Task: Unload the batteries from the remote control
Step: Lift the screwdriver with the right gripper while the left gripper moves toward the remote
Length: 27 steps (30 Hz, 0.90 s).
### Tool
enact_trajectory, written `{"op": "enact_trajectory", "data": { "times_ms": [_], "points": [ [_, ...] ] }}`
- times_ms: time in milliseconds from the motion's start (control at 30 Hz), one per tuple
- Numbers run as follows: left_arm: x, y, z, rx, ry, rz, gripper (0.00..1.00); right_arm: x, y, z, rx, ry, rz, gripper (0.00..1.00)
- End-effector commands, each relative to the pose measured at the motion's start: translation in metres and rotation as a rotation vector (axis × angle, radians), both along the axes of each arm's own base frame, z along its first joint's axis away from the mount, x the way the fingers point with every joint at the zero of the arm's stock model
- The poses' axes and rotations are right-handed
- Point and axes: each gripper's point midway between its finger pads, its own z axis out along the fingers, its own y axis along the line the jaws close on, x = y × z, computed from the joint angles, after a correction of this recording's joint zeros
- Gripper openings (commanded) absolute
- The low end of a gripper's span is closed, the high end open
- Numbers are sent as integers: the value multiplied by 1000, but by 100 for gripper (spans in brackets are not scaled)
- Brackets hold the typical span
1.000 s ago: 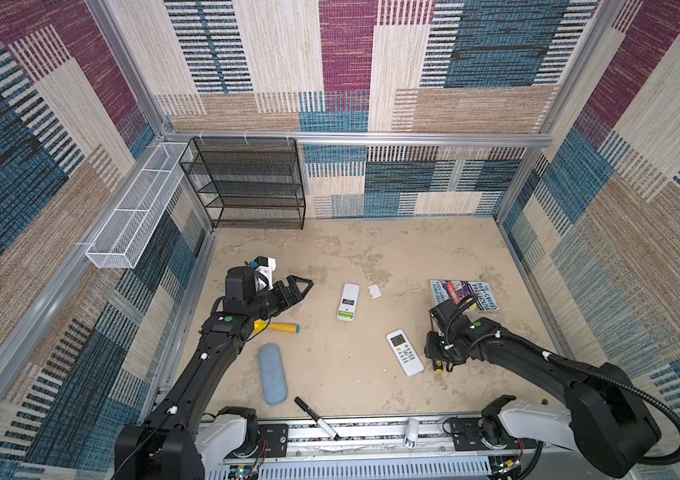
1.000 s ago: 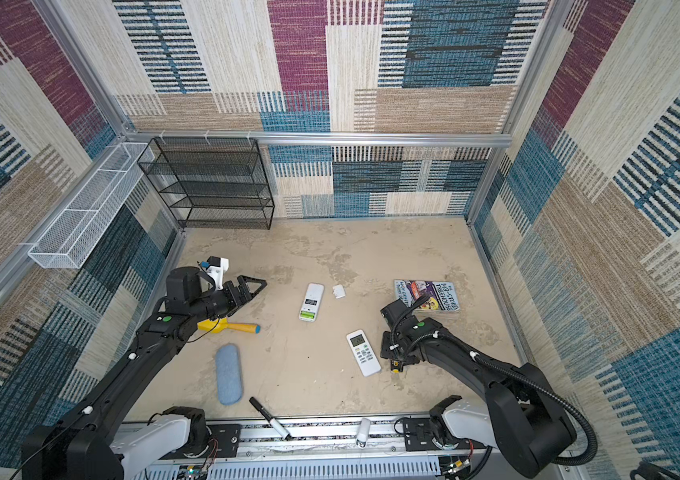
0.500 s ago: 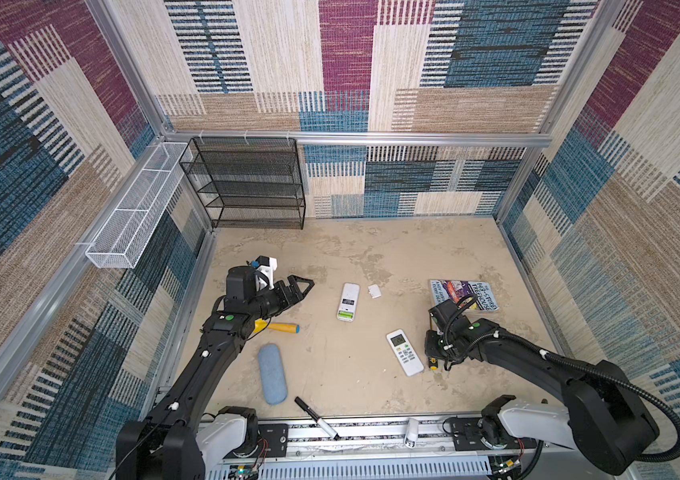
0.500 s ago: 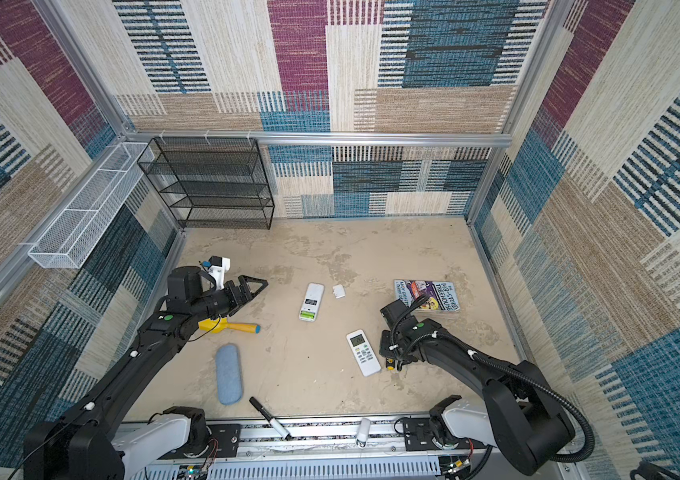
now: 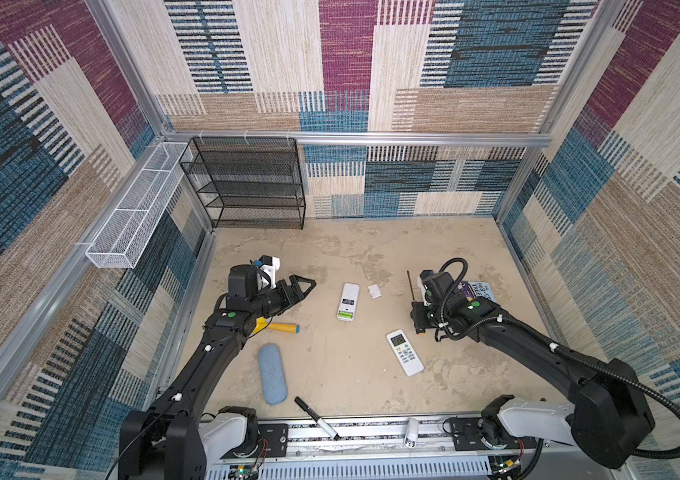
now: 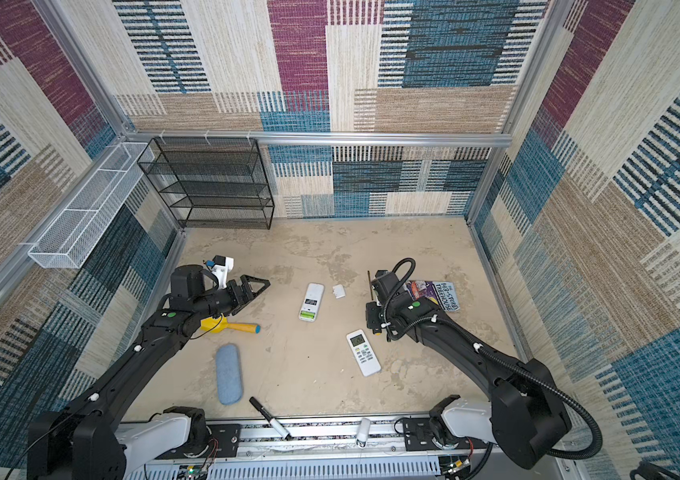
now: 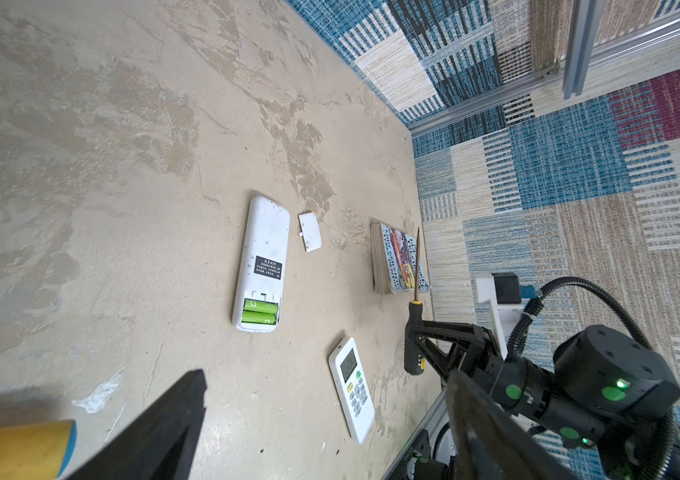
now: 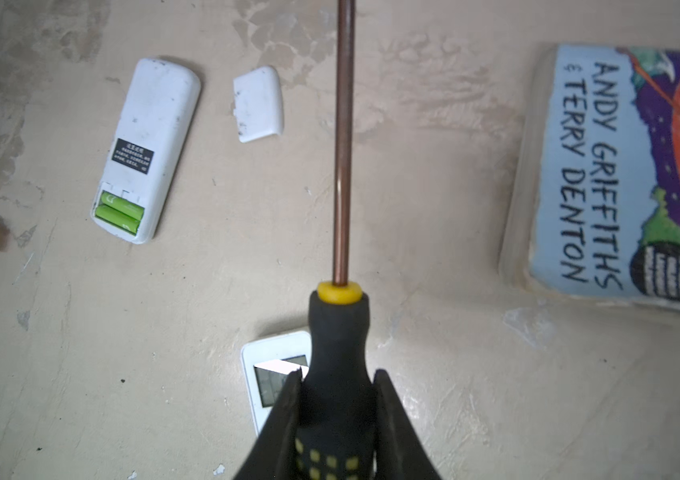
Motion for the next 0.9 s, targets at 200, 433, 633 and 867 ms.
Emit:
{"op": "enact_trajectory", "data": {
  "times_ms": [200,433,633,867],
  "points": [
    [10,-26,8,-56,-27,-16,85,29,78,26,103,-195,329,0],
    [26,-57,12,-84,-66,-22,78,29,110,34,150,-219,448,0],
    [44,-88,14,-101,-65,-79,71,27,130,41,166,-225,513,0],
    [56,-104,22,-126,-87,-102,63,28,141,39,178,-215,533,0]
  ]
}}
